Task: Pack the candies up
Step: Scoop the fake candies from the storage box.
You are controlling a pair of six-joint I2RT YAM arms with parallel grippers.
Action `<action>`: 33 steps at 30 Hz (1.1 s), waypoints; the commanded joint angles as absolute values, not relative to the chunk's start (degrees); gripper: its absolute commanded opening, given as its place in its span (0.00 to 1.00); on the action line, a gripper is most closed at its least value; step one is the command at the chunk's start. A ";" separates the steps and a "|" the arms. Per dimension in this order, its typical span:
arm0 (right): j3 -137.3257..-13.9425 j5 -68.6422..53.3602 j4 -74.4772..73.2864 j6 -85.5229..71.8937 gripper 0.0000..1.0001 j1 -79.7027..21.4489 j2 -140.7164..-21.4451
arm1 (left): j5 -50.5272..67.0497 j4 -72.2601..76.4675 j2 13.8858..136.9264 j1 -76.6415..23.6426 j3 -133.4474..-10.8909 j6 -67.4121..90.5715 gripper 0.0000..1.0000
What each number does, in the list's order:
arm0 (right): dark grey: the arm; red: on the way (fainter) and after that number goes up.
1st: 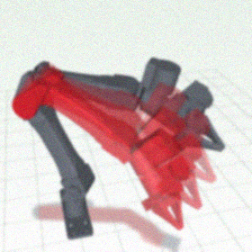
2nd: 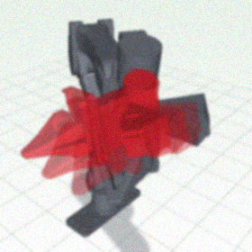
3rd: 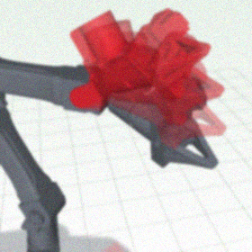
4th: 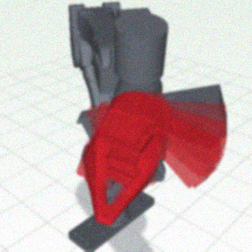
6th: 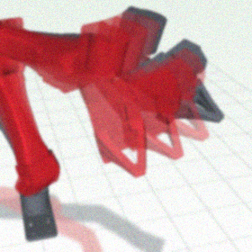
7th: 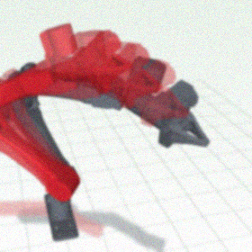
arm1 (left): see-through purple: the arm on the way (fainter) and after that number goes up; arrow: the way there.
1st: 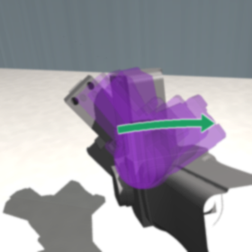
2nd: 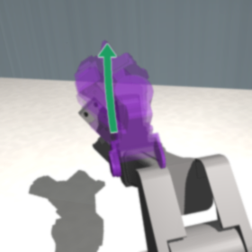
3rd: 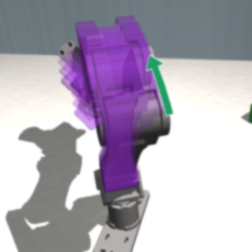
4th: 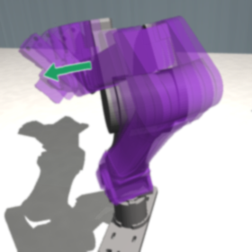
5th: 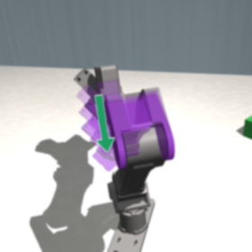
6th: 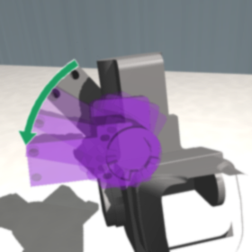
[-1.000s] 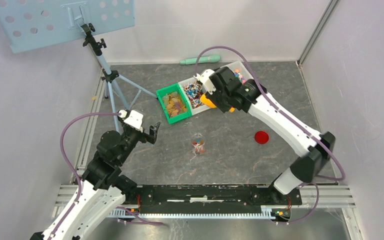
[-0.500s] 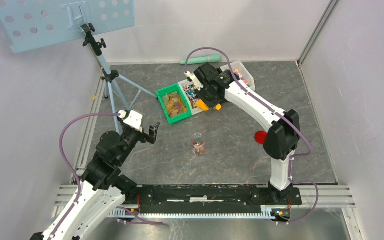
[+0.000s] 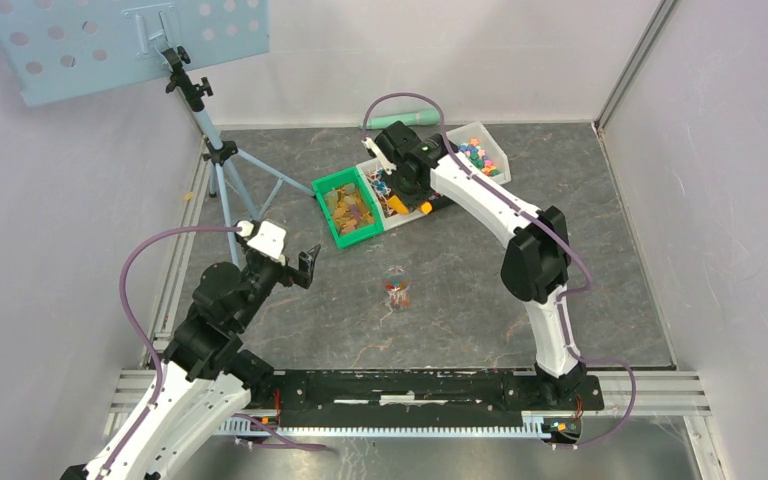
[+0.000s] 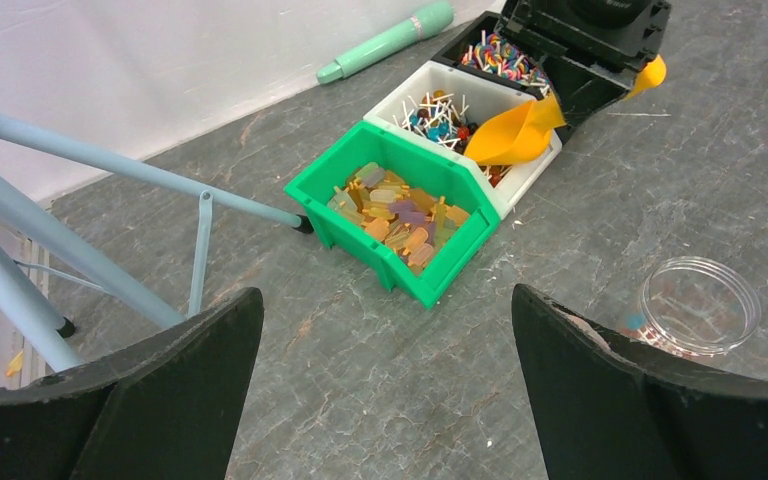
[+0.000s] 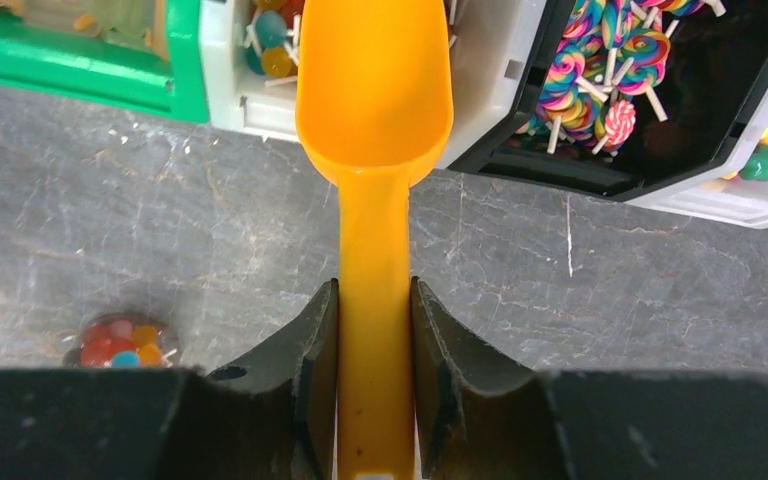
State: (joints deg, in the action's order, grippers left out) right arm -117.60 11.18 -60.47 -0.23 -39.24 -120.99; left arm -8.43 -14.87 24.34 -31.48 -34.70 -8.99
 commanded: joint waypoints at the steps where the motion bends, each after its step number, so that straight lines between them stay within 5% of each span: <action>1: -122.03 14.90 -61.90 -1.98 0.00 -39.00 -124.08 | -7.45 -13.01 24.34 -31.47 -34.63 -7.26 1.00; 12: -112.81 14.22 -46.48 -2.01 0.00 -38.61 -121.09 | -7.46 -13.06 24.78 -31.47 -34.43 -7.64 1.00; 33: -70.13 7.61 -5.95 1.23 0.00 -36.69 -98.17 | -7.97 -13.10 24.69 -31.48 -34.33 -7.87 1.00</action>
